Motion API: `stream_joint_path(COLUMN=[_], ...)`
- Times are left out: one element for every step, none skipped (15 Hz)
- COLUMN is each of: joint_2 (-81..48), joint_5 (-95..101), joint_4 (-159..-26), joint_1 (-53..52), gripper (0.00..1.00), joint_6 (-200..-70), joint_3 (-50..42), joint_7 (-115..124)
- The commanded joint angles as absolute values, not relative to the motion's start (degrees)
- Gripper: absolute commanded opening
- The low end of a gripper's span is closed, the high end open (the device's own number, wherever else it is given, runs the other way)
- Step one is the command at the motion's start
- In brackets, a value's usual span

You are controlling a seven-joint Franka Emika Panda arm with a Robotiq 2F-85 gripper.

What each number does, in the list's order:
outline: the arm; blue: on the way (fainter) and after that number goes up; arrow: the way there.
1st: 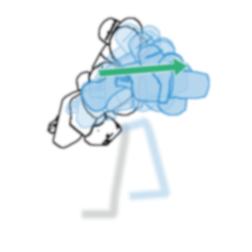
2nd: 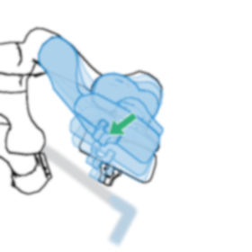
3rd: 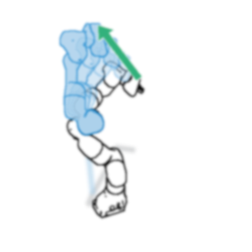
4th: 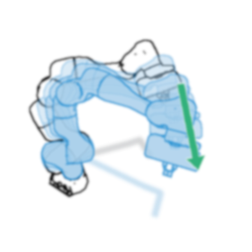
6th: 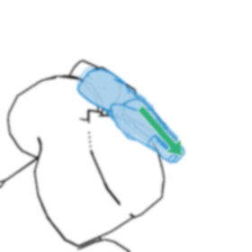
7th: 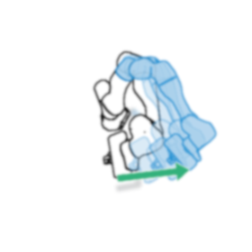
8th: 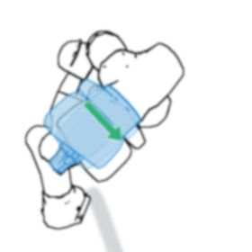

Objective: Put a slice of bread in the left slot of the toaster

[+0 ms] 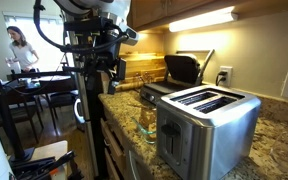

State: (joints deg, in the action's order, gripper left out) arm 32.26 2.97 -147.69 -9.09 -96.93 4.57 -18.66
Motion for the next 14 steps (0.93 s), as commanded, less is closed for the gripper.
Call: stream_joint_path(joint_2=[30.86, 30.44, 30.12, 29.51, 29.10, 28.60, 28.19, 27.74, 27.33, 27.00, 26.61, 26.28, 25.97, 25.58], joint_5=[1.54, 1.17, 0.85, 0.35, -0.07, -0.52, -0.87, -1.19, -1.40, -1.70, -1.91, -2.04, -2.12, -2.17], joint_4=[-146.93, -146.79, -146.59, -146.32, -146.13, -145.78, -145.52, -145.21, -144.89, -144.60, -144.24, -143.98, -143.73, -143.47], joint_1=[-10.76, -11.05, -11.32, -11.59, -11.83, -12.04, -12.15, -12.35, -12.48, -12.52, -12.56, -12.52, -12.48, -12.36], gripper=[1.00, 1.00, 1.00, 1.00, 1.00, 1.00, 1.00, 1.00, 1.00, 1.00, 1.00, 1.00, 1.00, 1.00], joint_6=[-97.93, -98.13, -98.21, -98.40, -98.65, -98.79, -98.98, -99.23, -99.33, -99.79, -99.86, -100.21, -100.42, -100.78], joint_3=[5.29, 5.58, 5.80, 6.17, 6.41, 6.74, 7.05, 7.32, 7.54, 7.82, 7.96, 8.12, 8.22, 8.20], joint_7=[-16.44, -16.22, -16.12, -15.73, -15.55, -15.32, -15.11, -14.84, -14.66, -14.27, -14.29, -14.15, -14.07, -14.05])
